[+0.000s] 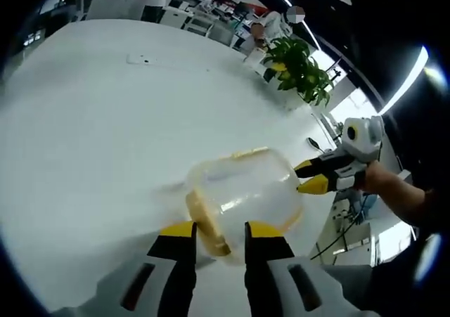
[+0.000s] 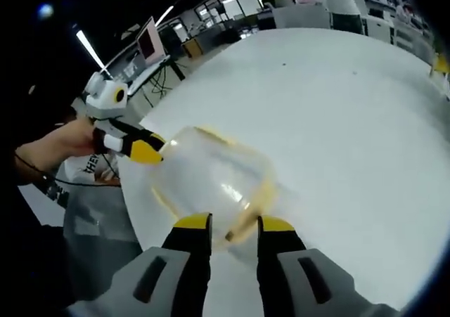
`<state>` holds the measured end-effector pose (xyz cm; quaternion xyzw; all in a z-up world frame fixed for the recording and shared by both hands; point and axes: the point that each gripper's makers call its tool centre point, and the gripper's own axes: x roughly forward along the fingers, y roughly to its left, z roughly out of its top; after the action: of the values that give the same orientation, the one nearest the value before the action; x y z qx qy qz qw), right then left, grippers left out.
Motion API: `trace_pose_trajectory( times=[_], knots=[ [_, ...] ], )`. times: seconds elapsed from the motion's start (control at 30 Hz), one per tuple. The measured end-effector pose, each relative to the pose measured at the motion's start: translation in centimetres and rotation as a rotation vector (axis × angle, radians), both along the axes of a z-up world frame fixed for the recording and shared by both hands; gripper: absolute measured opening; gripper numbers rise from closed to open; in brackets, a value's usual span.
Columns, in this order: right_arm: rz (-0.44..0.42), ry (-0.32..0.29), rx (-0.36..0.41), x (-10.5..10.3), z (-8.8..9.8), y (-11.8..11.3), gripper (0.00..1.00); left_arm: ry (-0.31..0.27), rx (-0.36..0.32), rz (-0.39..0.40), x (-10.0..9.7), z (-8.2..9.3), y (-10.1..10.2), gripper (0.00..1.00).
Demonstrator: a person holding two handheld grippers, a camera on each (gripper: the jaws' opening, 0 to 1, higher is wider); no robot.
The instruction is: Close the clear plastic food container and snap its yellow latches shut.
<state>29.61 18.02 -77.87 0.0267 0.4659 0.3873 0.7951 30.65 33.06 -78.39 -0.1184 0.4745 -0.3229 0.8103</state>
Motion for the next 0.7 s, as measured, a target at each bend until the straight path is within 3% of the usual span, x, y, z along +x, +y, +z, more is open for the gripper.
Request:
trace_pose_trajectory(
  times=[0.03,0.07,0.1,0.2,0.7],
  knots=[
    [-0.002,0.01,0.01,0.1,0.1,0.0,0.19,0.078,-0.04,0.021,-1.1,0.0,-1.0,0.2],
    [-0.001,0.0,0.091,0.6,0.6,1.1,0.18,0.022,-0.011,0.013,-0.1,-0.3,-0.6,0.21],
    [-0.006,0.011,0.038,0.4,0.3,-0.1,0.18,0.033,0.001,0.009,-0.1,-0.3,-0.6,0.21],
    [-0.008,0.009,0.015,0.3,0.3,-0.1,0.18,0.039,0.02,0.005,0.0,-0.4,-0.6,0.21],
    [0.002,0.015,0.021,-0.5,0.0,-0.3,0.21,0.046,0.008,0.03,0.1,-0.3,-0.2,0.23]
  ],
)
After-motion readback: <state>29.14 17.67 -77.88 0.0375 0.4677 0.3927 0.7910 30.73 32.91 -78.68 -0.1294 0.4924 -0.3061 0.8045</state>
